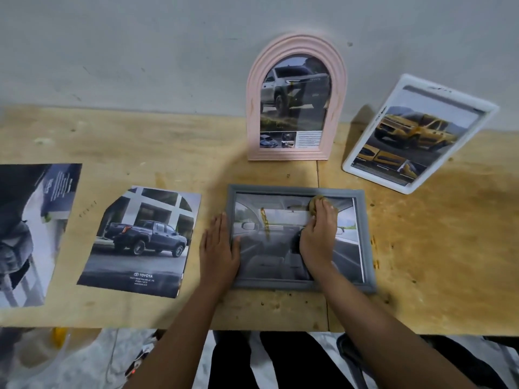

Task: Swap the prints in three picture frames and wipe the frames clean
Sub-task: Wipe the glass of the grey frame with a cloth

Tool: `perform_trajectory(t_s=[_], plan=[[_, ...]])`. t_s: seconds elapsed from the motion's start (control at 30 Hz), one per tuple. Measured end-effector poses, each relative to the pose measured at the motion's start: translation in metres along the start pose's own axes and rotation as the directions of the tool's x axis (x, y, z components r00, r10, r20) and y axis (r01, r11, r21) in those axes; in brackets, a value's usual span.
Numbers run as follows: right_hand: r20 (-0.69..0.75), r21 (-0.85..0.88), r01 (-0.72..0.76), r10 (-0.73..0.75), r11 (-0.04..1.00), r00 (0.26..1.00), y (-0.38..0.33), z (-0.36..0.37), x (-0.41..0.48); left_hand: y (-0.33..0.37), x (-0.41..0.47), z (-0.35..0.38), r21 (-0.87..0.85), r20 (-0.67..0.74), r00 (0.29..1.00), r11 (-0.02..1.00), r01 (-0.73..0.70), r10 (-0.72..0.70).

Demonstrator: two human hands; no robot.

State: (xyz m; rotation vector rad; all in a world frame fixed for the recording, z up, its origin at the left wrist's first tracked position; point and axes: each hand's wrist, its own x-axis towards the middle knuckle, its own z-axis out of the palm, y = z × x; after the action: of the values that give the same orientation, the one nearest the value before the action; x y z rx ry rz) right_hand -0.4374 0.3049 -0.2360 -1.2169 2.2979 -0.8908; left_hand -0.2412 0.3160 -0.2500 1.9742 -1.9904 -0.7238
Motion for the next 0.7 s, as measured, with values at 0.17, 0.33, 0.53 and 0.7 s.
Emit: perform_trajectory(t_s=[0.17, 0.33, 0.53, 0.7], plan=[[-0.048, 0.080, -0.046, 0.049, 0.996, 0.998, -0.009, 0.010, 0.004, -0.001, 0.000, 0.001, 0.024, 0.003, 1.000, 1.000, -0.004, 0.004], [-0.021, 0.051, -0.047, 0.049, 0.998, 0.999, -0.014, 0.014, 0.003, -0.001, 0.001, 0.001, 0.015, 0.003, 1.000, 1.000, -0.005, 0.005], [0.138, 0.063, 0.050, -0.058, 0.997, 0.989, -0.027, 0.026, -0.015, 0.000, 0.001, 0.001, 0.019, -0.010, 1.000, 1.000, -0.007, 0.008], [0.319, 0.133, 0.134, -0.170, 0.982, 0.932, -0.038, 0.037, -0.019, 0.000, 0.001, 0.002, 0.020, -0.021, 1.000, 1.000, -0.003, 0.003]])
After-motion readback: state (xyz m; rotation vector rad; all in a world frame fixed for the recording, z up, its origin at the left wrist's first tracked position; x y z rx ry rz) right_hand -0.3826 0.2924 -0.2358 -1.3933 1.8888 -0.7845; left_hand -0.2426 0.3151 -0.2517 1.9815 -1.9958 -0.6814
